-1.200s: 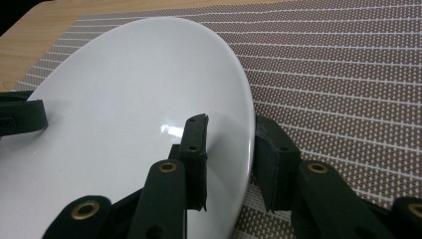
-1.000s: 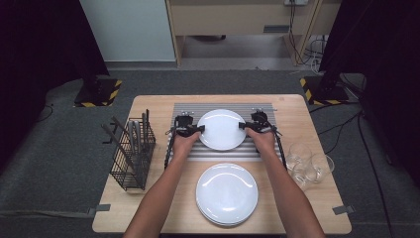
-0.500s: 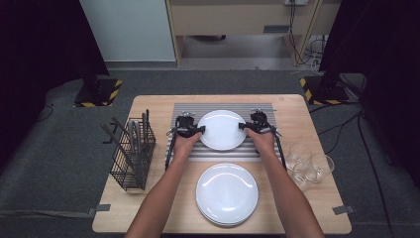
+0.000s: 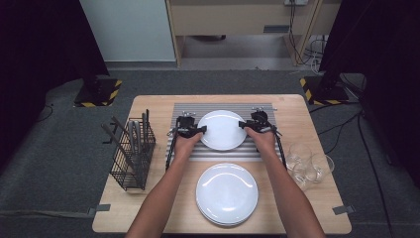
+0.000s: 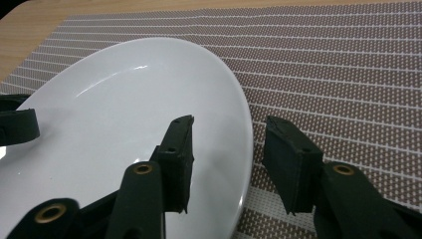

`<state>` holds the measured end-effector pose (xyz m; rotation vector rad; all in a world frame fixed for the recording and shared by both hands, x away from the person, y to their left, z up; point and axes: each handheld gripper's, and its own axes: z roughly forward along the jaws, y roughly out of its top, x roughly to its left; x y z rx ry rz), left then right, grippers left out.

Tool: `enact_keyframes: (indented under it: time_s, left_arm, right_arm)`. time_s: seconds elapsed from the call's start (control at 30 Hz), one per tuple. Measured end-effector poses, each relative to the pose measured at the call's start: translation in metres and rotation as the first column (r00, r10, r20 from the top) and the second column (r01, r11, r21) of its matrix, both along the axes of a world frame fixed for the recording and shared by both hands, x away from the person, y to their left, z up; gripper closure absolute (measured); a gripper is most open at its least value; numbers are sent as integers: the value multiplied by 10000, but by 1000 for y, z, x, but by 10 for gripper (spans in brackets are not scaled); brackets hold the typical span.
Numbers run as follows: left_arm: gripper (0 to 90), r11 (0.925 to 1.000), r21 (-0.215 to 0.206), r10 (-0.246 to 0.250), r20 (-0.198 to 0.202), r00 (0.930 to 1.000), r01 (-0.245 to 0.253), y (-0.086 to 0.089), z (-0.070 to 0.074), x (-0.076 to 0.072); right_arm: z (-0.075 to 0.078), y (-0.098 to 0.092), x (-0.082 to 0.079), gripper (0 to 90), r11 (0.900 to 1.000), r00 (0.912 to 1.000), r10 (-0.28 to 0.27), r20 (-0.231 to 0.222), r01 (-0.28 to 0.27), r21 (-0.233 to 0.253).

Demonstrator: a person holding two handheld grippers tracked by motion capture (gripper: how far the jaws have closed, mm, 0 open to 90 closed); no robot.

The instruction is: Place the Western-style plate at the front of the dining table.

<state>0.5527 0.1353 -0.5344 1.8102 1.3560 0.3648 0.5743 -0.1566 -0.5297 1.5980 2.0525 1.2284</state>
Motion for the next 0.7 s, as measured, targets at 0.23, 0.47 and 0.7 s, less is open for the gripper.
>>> enact_keyframes:
  time_s: [0.23, 0.47, 0.7]
  left_arm:
    - [412, 9997, 216, -133, 287, 9995, 127, -4, 7, -3]
    - [295, 9995, 118, -287, 390, 9988, 283, -9, 18, -9]
    - [243, 9987, 93, -510, 547, 9972, 505, -12, 26, -20]
  right_arm:
    - [4, 1, -1, 368, 10000, 9998, -46, 188, 44, 62]
    - [8, 7, -4, 180, 9993, 9998, -2, -223, 11, 387]
    - [16, 14, -12, 96, 9996, 9996, 180, -203, -175, 208]
